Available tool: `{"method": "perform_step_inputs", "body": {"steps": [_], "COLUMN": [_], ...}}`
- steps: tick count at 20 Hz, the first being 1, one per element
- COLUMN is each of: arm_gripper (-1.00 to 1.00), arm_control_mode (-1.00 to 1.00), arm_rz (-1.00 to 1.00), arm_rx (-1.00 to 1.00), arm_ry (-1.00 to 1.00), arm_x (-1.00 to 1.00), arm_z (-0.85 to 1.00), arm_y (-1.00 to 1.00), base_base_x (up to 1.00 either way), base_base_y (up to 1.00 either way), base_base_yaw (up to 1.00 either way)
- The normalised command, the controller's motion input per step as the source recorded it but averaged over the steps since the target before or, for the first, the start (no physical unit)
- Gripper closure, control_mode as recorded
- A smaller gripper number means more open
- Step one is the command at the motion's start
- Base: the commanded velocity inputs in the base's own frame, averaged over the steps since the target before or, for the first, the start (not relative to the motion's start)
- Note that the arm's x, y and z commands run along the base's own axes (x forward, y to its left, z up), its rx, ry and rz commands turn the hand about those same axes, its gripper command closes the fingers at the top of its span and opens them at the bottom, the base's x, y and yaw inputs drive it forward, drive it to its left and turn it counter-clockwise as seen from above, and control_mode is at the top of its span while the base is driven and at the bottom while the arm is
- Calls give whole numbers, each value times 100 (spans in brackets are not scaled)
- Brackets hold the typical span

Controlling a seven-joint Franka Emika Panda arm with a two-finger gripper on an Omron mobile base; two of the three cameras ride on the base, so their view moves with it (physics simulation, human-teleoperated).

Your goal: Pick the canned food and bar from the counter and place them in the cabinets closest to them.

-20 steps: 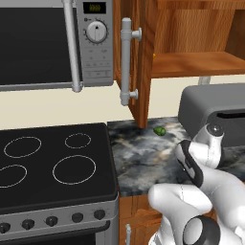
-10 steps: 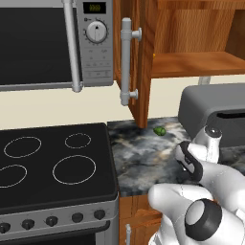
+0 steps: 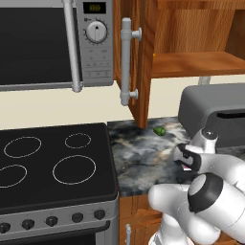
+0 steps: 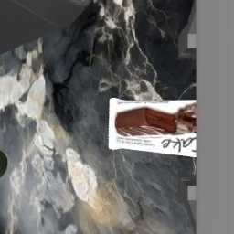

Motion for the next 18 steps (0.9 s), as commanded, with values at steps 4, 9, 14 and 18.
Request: {"method": "perform_step_inputs", "body": {"steps": [4, 9, 14, 18], "arm_gripper": [-100, -100, -100, 100], "arm_control_mode": [-100, -100, -100, -100], "arm_rz": [0, 0, 0, 0], "arm_rx": [0, 0, 1, 0], "arm_ry": [2, 2, 1, 1], "arm_x": [19, 15, 12, 11], "arm_z": [-30, -31, -30, -29], "arm_y": [0, 0, 0, 0], "base_base_x": [0, 0, 0, 0], "base_base_y": [0, 0, 0, 0], "base_base_yaw": [0, 0, 0, 0]}}
